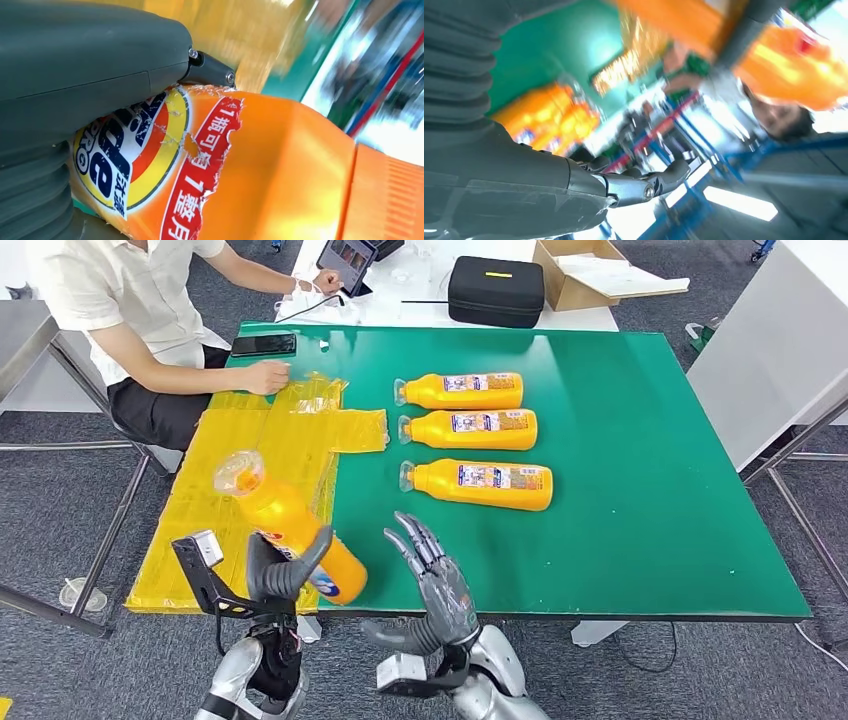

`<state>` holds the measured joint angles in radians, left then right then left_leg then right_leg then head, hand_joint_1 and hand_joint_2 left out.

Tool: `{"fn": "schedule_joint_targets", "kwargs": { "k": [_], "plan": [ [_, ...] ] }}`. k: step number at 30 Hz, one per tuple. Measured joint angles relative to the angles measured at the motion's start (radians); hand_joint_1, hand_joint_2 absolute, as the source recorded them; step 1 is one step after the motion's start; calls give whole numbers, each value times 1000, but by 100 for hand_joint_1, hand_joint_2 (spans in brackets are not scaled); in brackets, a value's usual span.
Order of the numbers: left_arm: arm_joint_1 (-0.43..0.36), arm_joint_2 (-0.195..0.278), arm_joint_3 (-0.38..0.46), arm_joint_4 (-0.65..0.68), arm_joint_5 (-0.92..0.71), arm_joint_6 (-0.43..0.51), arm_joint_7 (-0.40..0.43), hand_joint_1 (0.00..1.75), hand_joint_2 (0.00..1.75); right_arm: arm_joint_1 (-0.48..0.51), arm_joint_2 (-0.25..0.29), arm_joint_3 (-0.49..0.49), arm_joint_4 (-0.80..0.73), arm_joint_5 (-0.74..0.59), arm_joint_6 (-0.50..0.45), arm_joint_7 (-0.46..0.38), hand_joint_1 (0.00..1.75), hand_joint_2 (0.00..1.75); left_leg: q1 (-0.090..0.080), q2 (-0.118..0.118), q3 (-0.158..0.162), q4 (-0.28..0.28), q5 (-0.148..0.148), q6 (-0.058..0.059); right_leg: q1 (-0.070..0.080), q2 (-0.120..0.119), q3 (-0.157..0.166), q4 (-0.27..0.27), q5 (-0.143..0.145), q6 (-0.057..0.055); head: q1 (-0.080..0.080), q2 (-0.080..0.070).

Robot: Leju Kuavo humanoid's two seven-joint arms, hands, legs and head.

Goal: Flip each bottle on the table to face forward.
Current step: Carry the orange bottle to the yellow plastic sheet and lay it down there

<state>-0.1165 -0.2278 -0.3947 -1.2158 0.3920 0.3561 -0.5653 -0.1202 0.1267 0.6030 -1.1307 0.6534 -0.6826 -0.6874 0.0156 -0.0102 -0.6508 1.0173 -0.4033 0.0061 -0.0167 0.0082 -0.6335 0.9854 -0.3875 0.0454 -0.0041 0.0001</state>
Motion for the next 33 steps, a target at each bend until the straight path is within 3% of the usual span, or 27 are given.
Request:
{"fn": "schedule_joint_targets", "kwargs": {
  "k": [5, 11, 14, 18, 22, 23, 27, 29, 33],
  "plan": [
    [-37, 6, 13, 24, -179, 190, -23, 175, 175, 116, 64, -155, -210, 148, -11, -10, 0, 0, 0, 0, -1, 0, 0, 0, 0, 0, 0, 0, 0, 0, 0, 0],
    [-95, 52, 2, 100, -506, 305, 61, 175, 175, 167, 111, -281, -372, 110, -15, -10, 0, 0, 0, 0, 0, 0, 0, 0, 0, 0, 0, 0, 0, 0, 0, 0],
    [-150, 82, -25, 179, -762, 305, 143, 175, 175, 166, 115, -300, -384, 48, -15, -10, 0, 0, 0, 0, 0, 0, 1, 0, 0, 0, 0, 0, 0, 0, 0, 0],
    [-243, 104, -87, 322, -1008, 228, 228, 175, 175, 150, 116, -304, -385, -13, -15, -10, 0, 0, 0, 0, 0, 0, 2, 0, 0, 0, 0, 0, 1, 0, 0, 0],
    [-327, 107, -152, 460, -1119, 126, 261, 175, 175, 133, 119, -301, -385, -43, -15, -10, 0, 175, 0, 1, 0, 0, 2, 0, 0, 0, 0, 0, 1, 0, 0, 0],
    [-346, 106, -167, 491, -1140, 95, 268, 175, 175, 130, 119, -299, -385, -52, -15, -10, 0, 175, 0, 1, 0, 0, 1, 0, 0, 0, 0, 0, 1, 0, 0, 0],
    [-409, 105, -225, 602, -1183, -12, 284, 140, 175, 120, 119, -287, -384, -85, -15, -10, 0, 175, 0, 1, 0, 0, 1, -1, 0, 0, 0, 0, 1, 0, 0, 0],
    [-430, 105, -240, 641, -1187, -51, 288, 141, 175, 119, 120, -281, -383, -92, -15, -10, 0, 175, 0, 1, 0, 0, 1, -1, 0, 0, 0, 0, 1, 0, 0, 0],
    [-466, 112, -261, 698, -1187, -110, 303, 33, 175, 118, 123, -274, -375, -110, -15, -10, 0, 175, 0, 1, 0, 0, 1, -1, 0, 0, 0, 0, 1, 0, 0, 0]
  ]
}}
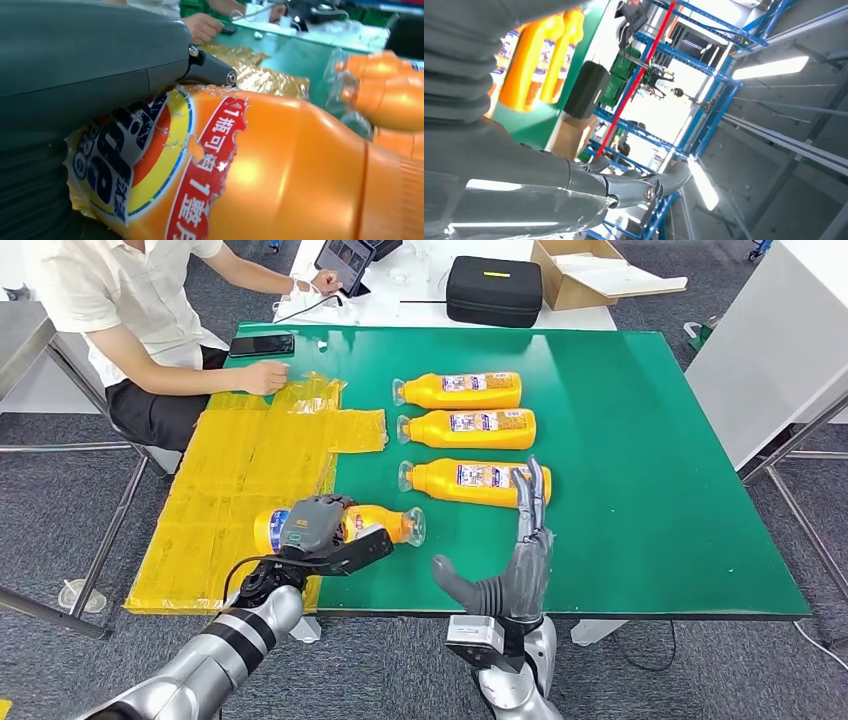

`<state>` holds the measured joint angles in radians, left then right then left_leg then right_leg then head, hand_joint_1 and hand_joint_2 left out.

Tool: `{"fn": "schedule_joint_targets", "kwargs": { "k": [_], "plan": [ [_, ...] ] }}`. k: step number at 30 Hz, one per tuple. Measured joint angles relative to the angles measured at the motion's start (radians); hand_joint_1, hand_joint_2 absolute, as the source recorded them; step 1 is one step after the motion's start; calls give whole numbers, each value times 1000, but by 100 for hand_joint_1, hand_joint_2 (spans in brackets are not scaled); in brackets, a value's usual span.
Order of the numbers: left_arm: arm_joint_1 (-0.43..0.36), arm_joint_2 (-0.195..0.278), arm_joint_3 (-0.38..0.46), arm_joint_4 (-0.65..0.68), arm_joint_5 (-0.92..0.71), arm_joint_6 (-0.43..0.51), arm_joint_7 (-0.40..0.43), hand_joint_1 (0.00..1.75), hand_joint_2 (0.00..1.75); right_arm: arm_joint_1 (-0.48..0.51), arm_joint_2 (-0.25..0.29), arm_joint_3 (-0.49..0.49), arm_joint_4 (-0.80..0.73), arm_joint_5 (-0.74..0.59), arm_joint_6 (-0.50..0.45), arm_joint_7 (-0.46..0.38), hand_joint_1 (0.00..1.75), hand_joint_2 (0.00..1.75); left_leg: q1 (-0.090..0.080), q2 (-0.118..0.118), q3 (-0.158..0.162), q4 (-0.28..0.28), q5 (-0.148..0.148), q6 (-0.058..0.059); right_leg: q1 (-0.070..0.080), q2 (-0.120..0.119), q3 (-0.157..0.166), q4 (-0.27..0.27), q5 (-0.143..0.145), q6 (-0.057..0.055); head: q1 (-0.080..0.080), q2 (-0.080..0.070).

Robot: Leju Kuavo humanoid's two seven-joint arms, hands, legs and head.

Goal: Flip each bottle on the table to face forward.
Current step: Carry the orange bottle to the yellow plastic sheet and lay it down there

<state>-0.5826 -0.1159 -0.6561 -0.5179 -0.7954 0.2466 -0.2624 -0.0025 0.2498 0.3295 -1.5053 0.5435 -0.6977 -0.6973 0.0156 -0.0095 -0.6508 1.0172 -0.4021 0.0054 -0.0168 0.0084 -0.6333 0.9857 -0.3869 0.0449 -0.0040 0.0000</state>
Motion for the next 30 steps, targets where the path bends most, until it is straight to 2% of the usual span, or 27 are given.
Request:
{"fn": "schedule_joint_targets", "kwargs": {
  "k": [5, 9, 20, 26, 30],
  "plan": [
    [-50, 22, -12, 71, 1, -76, 45, 13, 175, 3, -12, 15, 11, -42, 0, 0, 0, 175, 0, 1, 2, 0, 0, 0, 0, 0, 0, 0, 1, -1, 0, 0],
    [-72, 42, -11, 116, 17, -115, 76, 14, 175, 2, -19, 27, 26, -67, 0, 0, 0, 175, 0, 1, 2, 0, 0, 0, 0, 0, 1, 0, 2, -3, 0, 0],
    [-106, 81, -3, 157, 3, -152, 98, 0, 175, -7, -38, 61, 62, -138, 0, 0, 0, 175, 0, 1, 3, 0, 0, -1, 0, 0, 2, 0, 2, -3, 0, 0],
    [-105, 86, -3, 159, -12, -146, 48, 0, 175, -11, -46, 70, 73, -142, 0, 0, 0, 175, 1, 1, 4, 0, 1, -1, 1, 0, 3, 0, 2, -3, 0, 0],
    [-101, 87, -2, 153, 17, -177, -59, 0, 175, -11, -52, 73, 77, -136, 0, 0, 0, 175, 1, 0, 4, 0, 1, -1, 0, 0, 3, 0, 2, -3, 0, 0]
  ]
}}
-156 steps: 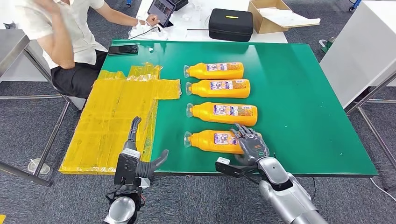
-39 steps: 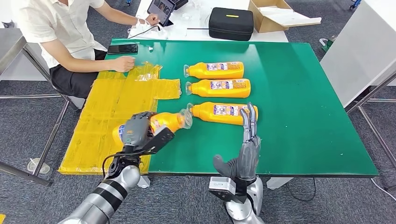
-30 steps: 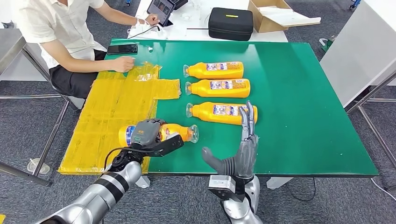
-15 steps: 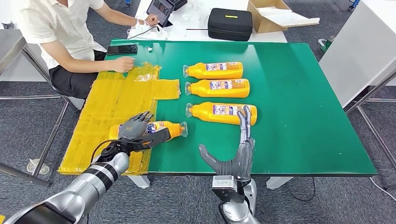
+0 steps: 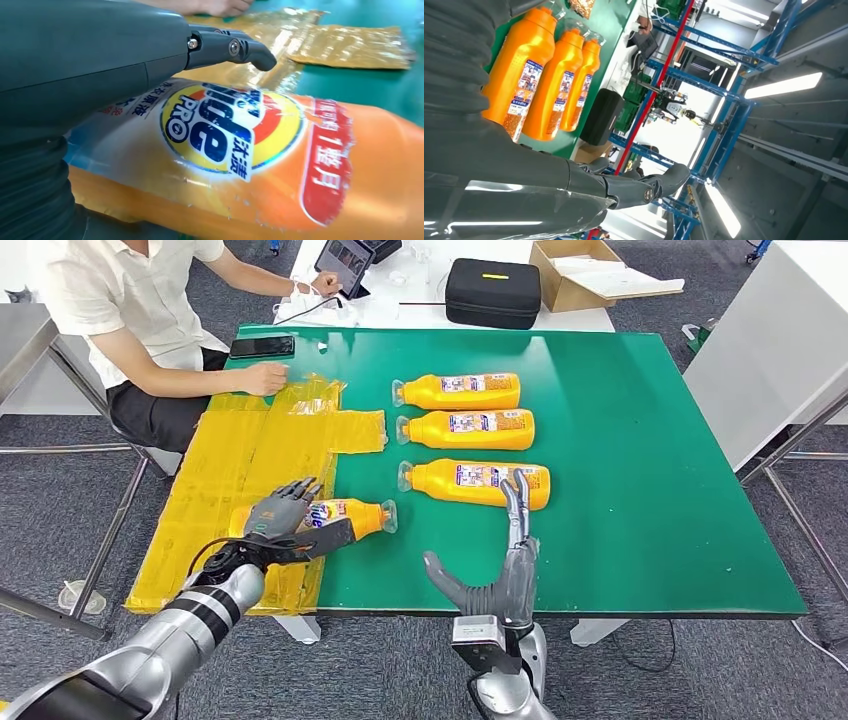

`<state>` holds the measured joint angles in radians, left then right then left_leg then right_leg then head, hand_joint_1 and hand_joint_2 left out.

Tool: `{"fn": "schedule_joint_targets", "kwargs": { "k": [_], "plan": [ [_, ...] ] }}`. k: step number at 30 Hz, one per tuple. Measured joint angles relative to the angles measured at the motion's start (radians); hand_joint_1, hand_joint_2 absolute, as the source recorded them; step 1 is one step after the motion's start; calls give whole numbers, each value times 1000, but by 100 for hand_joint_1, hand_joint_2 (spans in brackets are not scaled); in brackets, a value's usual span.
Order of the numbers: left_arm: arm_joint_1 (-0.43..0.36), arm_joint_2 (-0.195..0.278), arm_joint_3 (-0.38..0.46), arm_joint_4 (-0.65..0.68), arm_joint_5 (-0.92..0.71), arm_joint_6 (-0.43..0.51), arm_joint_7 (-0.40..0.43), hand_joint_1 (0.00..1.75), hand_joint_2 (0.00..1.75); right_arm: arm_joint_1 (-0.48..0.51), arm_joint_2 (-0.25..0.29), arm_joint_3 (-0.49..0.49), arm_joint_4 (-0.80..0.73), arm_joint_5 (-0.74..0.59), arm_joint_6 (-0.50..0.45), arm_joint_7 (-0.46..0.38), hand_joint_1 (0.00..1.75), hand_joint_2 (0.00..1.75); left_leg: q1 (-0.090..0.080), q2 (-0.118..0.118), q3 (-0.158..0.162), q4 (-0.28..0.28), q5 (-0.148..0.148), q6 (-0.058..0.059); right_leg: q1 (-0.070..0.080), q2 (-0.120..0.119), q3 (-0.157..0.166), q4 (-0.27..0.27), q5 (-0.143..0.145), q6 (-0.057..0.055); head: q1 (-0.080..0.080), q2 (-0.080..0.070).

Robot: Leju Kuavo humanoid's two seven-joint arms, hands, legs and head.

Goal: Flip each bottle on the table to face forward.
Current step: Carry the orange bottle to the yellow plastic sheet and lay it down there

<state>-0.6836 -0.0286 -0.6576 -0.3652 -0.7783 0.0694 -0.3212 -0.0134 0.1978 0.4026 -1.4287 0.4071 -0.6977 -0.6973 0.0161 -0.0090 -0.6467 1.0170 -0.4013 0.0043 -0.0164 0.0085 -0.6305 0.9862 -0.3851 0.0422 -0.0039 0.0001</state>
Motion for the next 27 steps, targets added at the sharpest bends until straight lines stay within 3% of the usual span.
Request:
{"fn": "schedule_joint_targets", "kwargs": {
  "k": [5, 12, 21, 23, 27],
  "plan": [
    [23, 2, 6, -39, 39, -21, -109, 0, 175, 0, -9, 3, 4, 1, 0, 0, 0, 175, 0, -1, -1, 0, 0, 0, 0, 0, 0, 0, 0, 0, 0, 0],
    [56, 5, 15, -92, 53, -14, -141, 0, 175, 1, -17, 4, 9, 3, 0, 0, 0, 175, 0, 0, -1, 0, 0, 0, 0, 0, -1, 0, 0, 0, 0, 0],
    [198, 7, 52, -344, 97, 145, -172, 0, 175, 8, -24, 6, 9, 57, 0, 0, 0, 175, 0, 0, -4, 0, -1, 0, 0, 0, -3, 0, 0, 0, 0, 0],
    [232, 8, 60, -408, 102, 183, -176, 0, 175, 8, -24, 0, 10, 120, 0, 0, 0, 175, 0, 0, -4, 0, -1, 0, 0, 0, -3, 0, -1, 0, 0, 0],
    [299, -1, 82, -519, 142, 264, -217, 0, 175, -9, -21, -55, 62, 386, 0, 21, 0, 175, 0, 0, -4, 0, -1, 0, 0, 0, -4, 0, -1, 0, 0, 0]
  ]
}}
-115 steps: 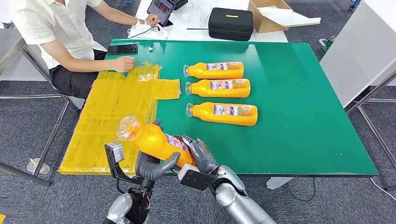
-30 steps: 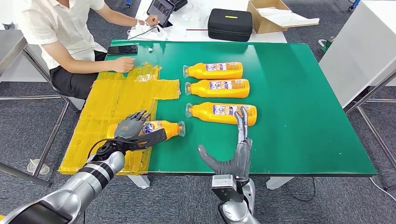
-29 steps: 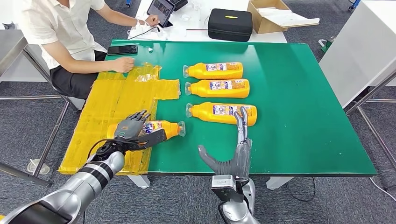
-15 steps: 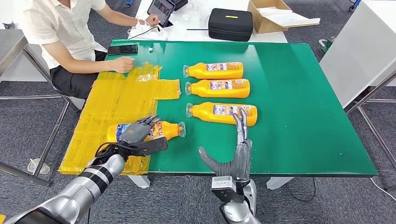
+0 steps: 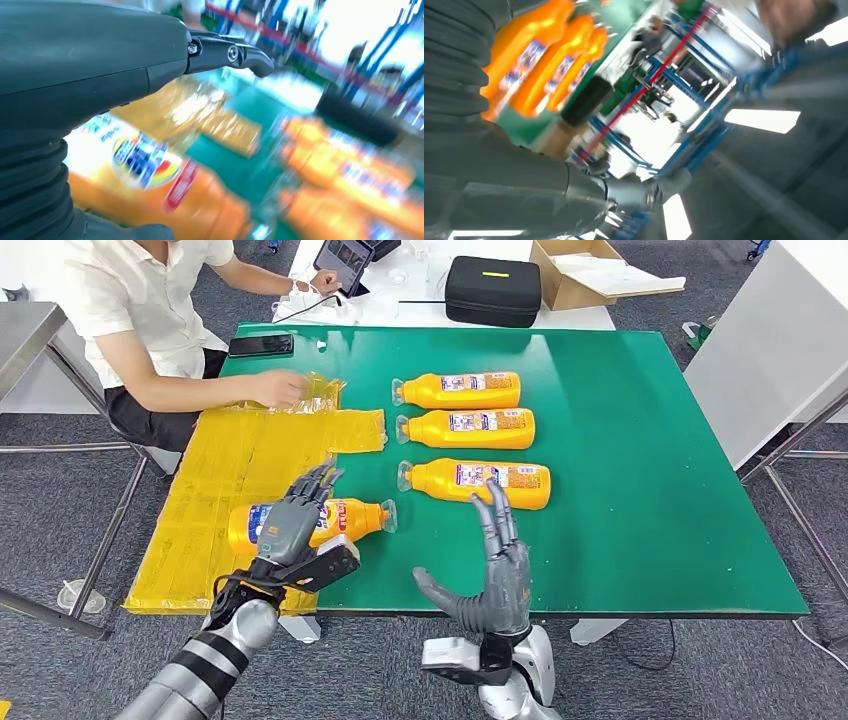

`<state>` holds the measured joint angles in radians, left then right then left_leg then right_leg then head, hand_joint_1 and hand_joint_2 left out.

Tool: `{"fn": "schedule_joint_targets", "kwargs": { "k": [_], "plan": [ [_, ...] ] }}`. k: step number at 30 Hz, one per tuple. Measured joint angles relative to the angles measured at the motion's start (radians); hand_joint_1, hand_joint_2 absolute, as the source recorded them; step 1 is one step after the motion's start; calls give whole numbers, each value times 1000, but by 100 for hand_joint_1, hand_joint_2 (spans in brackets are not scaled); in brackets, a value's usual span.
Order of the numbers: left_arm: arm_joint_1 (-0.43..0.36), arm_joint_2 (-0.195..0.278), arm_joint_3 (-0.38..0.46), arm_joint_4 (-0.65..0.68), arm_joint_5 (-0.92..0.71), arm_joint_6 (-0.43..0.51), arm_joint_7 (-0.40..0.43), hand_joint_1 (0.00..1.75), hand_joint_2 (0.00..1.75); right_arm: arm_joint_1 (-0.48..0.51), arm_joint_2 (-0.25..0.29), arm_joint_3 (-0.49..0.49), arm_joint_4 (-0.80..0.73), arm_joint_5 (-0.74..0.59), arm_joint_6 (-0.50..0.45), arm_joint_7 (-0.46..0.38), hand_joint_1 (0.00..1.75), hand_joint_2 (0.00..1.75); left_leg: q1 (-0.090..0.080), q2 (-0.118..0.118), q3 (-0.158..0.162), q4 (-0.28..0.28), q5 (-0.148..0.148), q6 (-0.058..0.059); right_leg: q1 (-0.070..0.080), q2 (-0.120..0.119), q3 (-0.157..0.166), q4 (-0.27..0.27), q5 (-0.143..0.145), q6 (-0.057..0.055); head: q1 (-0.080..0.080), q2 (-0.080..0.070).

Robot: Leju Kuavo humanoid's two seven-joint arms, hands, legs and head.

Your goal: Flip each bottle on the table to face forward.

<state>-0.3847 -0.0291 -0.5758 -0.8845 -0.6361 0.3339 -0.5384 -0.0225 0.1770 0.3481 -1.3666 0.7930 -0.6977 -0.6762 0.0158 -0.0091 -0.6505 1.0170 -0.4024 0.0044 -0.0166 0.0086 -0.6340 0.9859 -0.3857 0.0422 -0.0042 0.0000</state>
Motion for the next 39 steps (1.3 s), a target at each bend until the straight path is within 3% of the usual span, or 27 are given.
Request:
{"fn": "schedule_joint_targets", "kwargs": {
  "k": [4, 10, 17, 26, 30, 36, 37, 39],
  "plan": [
    [84, -39, 18, -137, 121, 17, -28, 0, 175, -81, -22, -97, 150, 292, 0, 159, 0, 175, -1, -1, 0, 0, 1, 1, -1, 0, 0, 0, 0, 0, 0, 0],
    [192, -118, 41, -304, 368, 4, 42, 0, 175, -209, -110, -163, 341, 369, 0, 356, 0, 175, -3, -1, -1, 1, 1, 2, -2, -1, 1, -1, 1, 2, 0, 0],
    [256, -164, 41, -334, 438, 51, 57, 0, 175, -255, -179, -225, 425, 413, -1, 415, 0, 175, -2, -1, -1, 1, 0, 2, -1, -1, 0, 0, 0, 4, 0, 0],
    [265, -172, 30, -334, 444, 66, 48, 0, 175, -338, -201, -255, 557, 438, 17, 464, 0, 175, -2, -1, -1, 1, 0, 2, -1, 0, 0, 0, 0, 4, 0, 0],
    [263, -175, 22, -334, 456, 67, 51, 0, 175, -391, -210, -250, 658, 419, 70, 502, 0, 175, -2, -1, -1, 1, 1, 3, -1, -1, 1, 0, 0, 4, 0, 0],
    [251, -177, 15, -332, 460, 73, 58, 0, 175, -466, -223, -233, 782, 427, 227, 621, 0, 175, -2, 0, 0, 1, 0, 2, -1, 0, 1, 0, 0, 4, 0, 0],
    [249, -177, 15, -332, 460, 73, 60, 0, 175, -482, -224, -228, 798, 431, 250, 644, 12, 175, -2, 0, 1, 1, 0, 2, -1, 0, 1, -1, 0, 4, 0, 0],
    [243, -177, 14, -331, 459, 73, 64, 0, 175, -511, -226, -219, 826, 442, 294, 685, 99, 175, -2, 0, 3, 1, 0, 2, -1, 0, 3, -1, -1, 4, 0, 0]
  ]
}}
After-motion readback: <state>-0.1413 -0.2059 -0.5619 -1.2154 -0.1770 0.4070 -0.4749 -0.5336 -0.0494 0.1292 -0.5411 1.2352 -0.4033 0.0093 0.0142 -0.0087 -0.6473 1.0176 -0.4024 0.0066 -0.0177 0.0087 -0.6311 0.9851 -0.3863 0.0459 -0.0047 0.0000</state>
